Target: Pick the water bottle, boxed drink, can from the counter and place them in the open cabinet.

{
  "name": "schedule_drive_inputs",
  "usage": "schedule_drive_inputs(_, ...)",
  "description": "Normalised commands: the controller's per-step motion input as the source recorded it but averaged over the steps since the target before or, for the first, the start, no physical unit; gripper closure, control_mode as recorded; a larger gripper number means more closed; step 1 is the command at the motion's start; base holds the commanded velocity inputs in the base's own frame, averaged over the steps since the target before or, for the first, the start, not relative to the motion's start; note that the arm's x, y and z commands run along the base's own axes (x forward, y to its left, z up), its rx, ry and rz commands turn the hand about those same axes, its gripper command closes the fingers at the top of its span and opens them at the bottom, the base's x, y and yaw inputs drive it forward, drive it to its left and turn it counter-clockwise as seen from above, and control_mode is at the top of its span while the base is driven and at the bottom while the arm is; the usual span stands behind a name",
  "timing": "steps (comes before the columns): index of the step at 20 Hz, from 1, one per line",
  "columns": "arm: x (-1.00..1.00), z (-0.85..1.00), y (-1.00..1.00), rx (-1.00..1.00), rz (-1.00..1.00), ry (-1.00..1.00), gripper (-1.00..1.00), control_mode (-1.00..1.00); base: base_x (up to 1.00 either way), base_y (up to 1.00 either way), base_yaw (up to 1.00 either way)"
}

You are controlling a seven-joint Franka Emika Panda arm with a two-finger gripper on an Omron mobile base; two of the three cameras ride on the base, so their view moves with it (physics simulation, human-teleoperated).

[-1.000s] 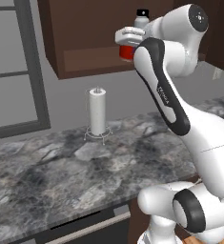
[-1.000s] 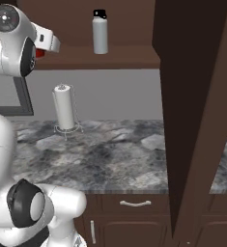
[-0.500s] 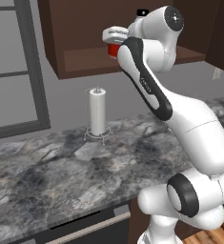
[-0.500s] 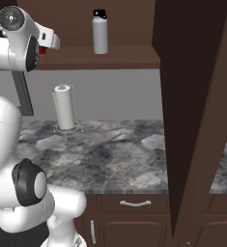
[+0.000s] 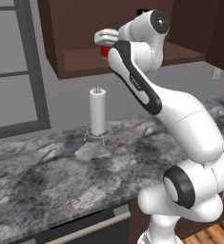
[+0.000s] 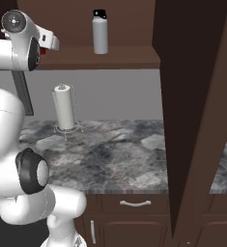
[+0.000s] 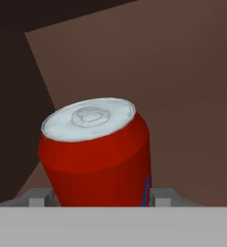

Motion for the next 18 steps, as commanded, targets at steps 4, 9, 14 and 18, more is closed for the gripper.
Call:
schedule_drive_inputs(4,0.37,0.0,0.21,-0.02,0.0,0.0,1.0,-1.0,0.0,0.0,0.0)
schedule_drive_inputs(9,0.47,0.0,0.2,-0.03,-0.01,0.0,1.0,-1.0,0.0,0.0,0.0)
schedule_drive_inputs(14,0.33,0.0,0.12,-0.02,-0.01,0.02,1.0,-1.0,0.0,0.0,0.0)
schedule_drive_inputs(18,0.17,-0.01,0.01,-0.02,0.0,0.05,1.0,-1.0,0.0,0.0,0.0)
